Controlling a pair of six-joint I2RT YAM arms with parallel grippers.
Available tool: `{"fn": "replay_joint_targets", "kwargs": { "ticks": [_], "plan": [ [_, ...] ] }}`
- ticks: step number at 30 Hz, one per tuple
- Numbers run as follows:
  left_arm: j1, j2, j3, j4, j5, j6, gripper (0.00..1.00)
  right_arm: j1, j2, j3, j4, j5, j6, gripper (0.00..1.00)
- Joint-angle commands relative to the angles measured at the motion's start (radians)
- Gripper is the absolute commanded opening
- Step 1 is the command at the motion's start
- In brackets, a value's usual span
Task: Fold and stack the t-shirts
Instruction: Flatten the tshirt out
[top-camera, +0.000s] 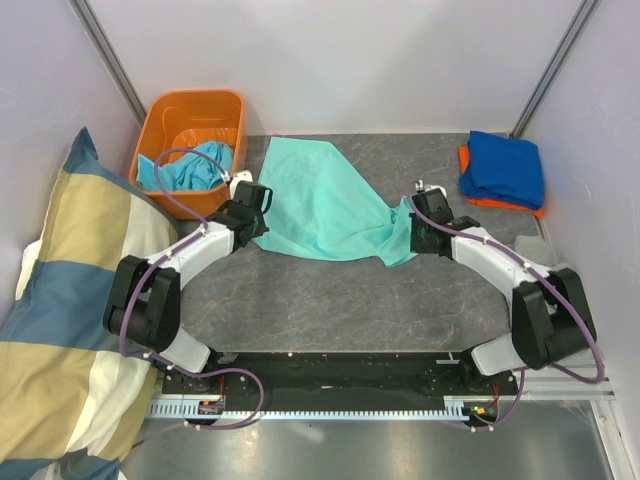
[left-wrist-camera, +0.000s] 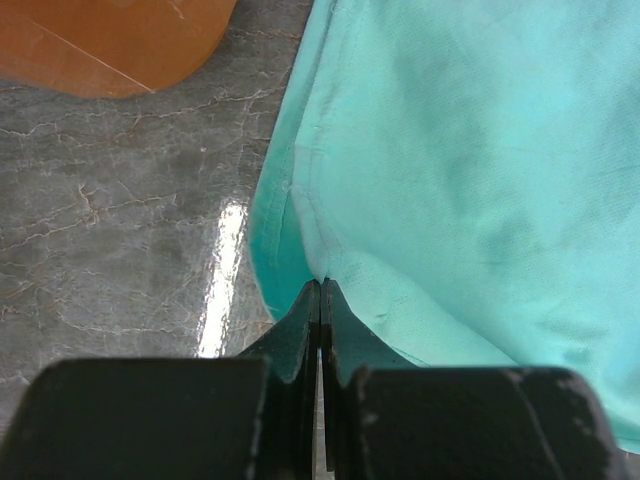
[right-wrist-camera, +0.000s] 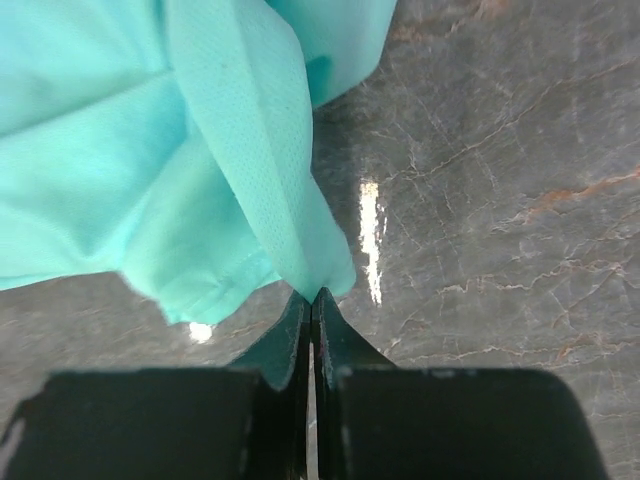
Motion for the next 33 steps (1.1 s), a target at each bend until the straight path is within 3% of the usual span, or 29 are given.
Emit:
{"fn": "replay_joint_targets", "kwargs": {
  "ticks": [1,10,14,20,33],
  "plan": [
    [0.002,-0.069,-0.007,-0.023,-0.029,0.038,0.02,0.004,-0.145,0.062,-0.028,-0.034,0.001,0.0],
    [0.004,-0.28,0.056,-0.181,-0.044,0.116,0.02,0.004,-0.357,0.206,-0.159,-0.155,-0.032,0.0],
    [0.007,-0.374,0.167,-0.25,-0.057,0.169,0.02,0.004,-0.424,0.302,-0.17,-0.184,-0.036,0.0],
    [0.008,-0.423,0.365,-0.313,-0.063,0.229,0.02,0.004,-0.455,0.502,-0.183,-0.118,-0.049,0.0],
    [0.008,-0.415,0.593,-0.367,-0.047,0.332,0.02,0.004,-0.471,0.841,-0.34,0.054,-0.131,0.0]
  ]
}}
